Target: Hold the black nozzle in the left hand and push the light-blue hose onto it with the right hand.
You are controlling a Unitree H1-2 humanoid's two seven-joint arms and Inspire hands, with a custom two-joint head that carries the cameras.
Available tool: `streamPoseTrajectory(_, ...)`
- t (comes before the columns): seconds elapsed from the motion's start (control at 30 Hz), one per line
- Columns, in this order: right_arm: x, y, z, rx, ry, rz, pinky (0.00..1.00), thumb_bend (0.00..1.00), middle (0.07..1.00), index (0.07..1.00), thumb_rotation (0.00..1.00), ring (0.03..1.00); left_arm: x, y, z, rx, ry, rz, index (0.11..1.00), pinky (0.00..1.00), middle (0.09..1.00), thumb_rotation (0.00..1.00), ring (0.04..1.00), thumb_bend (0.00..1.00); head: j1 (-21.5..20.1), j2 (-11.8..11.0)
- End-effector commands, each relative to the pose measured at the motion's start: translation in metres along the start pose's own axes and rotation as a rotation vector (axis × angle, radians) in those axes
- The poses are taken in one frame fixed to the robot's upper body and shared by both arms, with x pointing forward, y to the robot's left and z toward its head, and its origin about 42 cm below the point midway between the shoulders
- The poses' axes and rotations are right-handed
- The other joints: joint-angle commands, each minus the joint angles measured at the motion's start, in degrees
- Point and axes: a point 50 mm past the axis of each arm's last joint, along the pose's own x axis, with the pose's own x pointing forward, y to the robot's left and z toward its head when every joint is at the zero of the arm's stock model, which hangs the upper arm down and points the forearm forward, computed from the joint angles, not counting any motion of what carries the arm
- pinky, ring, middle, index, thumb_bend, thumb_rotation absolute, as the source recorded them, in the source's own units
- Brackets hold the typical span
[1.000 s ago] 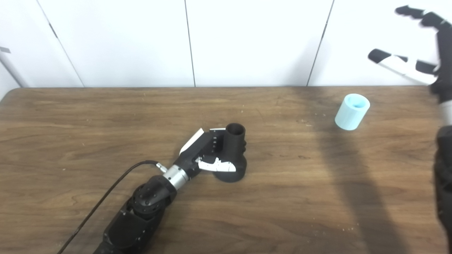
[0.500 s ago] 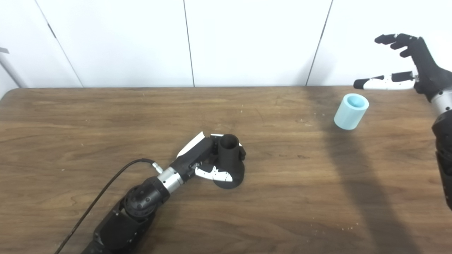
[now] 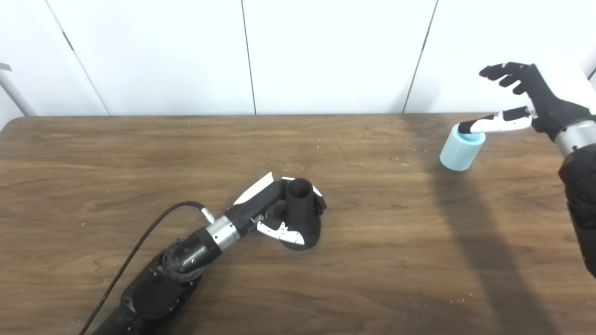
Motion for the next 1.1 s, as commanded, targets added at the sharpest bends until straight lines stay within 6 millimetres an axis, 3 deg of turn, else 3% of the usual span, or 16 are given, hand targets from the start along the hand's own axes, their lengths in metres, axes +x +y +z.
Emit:
streamPoseTrajectory(0.0, 0.013, -0.034, 0.009, -0.057, -0.049, -0.058, 0.62, 0.85, 0.73, 0.709, 0.36, 0.704, -0.048, -0.021, -0.053, 0.054, 0.268, -0.115, 0.483, 0.66, 0.497, 0.0, 0.658, 0.52, -0.1, 0.0)
streamPoseTrajectory(0.13, 0.022, -0.028, 0.009, -0.08, -0.022, 0.028, 0.53, 0.86, 0.694, 0.691, 0.35, 0.637, -0.047, -0.023, -0.051, 0.04, 0.264, -0.11, 0.483, 0.65, 0.497, 0.0, 0.653, 0.52, 0.0, 0.0)
streamPoseTrajectory(0.27, 0.03, -0.021, 0.012, -0.078, 0.012, 0.099, 0.5, 0.86, 0.686, 0.695, 0.27, 0.611, -0.047, -0.024, -0.05, 0.016, 0.267, -0.108, 0.469, 0.65, 0.549, 0.0, 0.651, 0.51, 0.1, 0.1)
streamPoseTrajectory(0.4, 0.034, -0.015, 0.017, -0.078, 0.06, 0.135, 0.57, 0.87, 0.696, 0.709, 0.24, 0.631, -0.046, -0.024, -0.048, 0.015, 0.259, -0.107, 0.465, 0.65, 0.561, 0.0, 0.651, 0.51, 0.0, 0.1)
streamPoseTrajectory(0.57, 0.042, -0.006, 0.016, -0.096, 0.103, 0.182, 0.55, 0.89, 0.719, 0.737, 0.25, 0.66, -0.045, -0.024, -0.046, 0.021, 0.251, -0.109, 0.465, 0.65, 0.561, 0.0, 0.651, 0.51, 0.0, 0.3)
streamPoseTrajectory(0.7, 0.049, 0.001, 0.017, -0.14, 0.131, 0.208, 0.6, 0.89, 0.728, 0.743, 0.24, 0.684, -0.045, -0.023, -0.045, 0.022, 0.252, -0.11, 0.465, 0.65, 0.561, 0.0, 0.651, 0.51, -0.1, 0.4)
streamPoseTrajectory(1.07, 0.058, 0.01, 0.011, -0.312, 0.084, 0.189, 0.6, 0.91, 0.732, 0.731, 0.25, 0.685, -0.046, -0.024, -0.043, -0.004, 0.254, -0.102, 0.466, 0.65, 0.56, 0.0, 0.649, 0.51, -0.1, 0.4)
